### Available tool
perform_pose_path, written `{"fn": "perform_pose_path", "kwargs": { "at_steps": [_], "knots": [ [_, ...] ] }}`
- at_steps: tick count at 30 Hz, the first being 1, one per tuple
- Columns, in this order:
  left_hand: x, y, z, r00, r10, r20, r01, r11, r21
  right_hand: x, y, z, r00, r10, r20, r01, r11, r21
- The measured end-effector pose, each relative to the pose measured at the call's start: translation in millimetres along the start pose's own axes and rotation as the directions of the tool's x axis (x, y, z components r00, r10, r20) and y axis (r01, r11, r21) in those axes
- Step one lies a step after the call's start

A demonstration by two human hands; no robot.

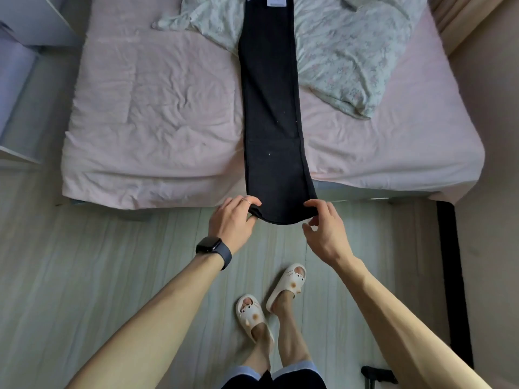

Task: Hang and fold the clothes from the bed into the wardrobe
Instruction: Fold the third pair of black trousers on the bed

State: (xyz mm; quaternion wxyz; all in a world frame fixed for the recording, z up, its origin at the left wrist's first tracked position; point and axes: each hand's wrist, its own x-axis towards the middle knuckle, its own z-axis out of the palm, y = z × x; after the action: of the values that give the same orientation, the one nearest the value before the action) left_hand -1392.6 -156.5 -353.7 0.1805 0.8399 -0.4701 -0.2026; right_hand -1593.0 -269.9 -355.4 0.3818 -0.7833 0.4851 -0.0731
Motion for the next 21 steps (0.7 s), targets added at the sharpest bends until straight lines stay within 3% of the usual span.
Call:
{"fn": "perform_pose_path", "kwargs": {
  "at_steps": [2,6,9,14,18,21],
  "knots": [
    [15,4,-18,0.991,0.102,-0.083,-0.086,0.981,0.173,9,-9,-11,0.99,-0.129,-0.064,0.111,0.968,-0.226],
    [38,16,-54,0.945,0.292,-0.145,-0.214,0.89,0.402,31,-30,-44,0.92,-0.344,-0.187,0.253,0.886,-0.388],
    [42,25,-76,0.856,0.506,-0.104,-0.356,0.724,0.591,39,-46,-70,0.837,-0.517,-0.181,0.378,0.784,-0.492],
    [35,35,-108,0.757,0.644,-0.107,-0.397,0.584,0.708,30,-59,-100,0.821,-0.564,-0.089,0.412,0.693,-0.591],
    [18,49,-132,0.713,0.698,-0.065,-0.42,0.499,0.758,12,-71,-119,0.756,-0.654,0.017,0.506,0.568,-0.65],
    [-5,54,-138,0.743,0.669,-0.007,-0.421,0.476,0.772,-6,-75,-127,0.783,-0.622,0.002,0.501,0.63,-0.594]
  ]
}}
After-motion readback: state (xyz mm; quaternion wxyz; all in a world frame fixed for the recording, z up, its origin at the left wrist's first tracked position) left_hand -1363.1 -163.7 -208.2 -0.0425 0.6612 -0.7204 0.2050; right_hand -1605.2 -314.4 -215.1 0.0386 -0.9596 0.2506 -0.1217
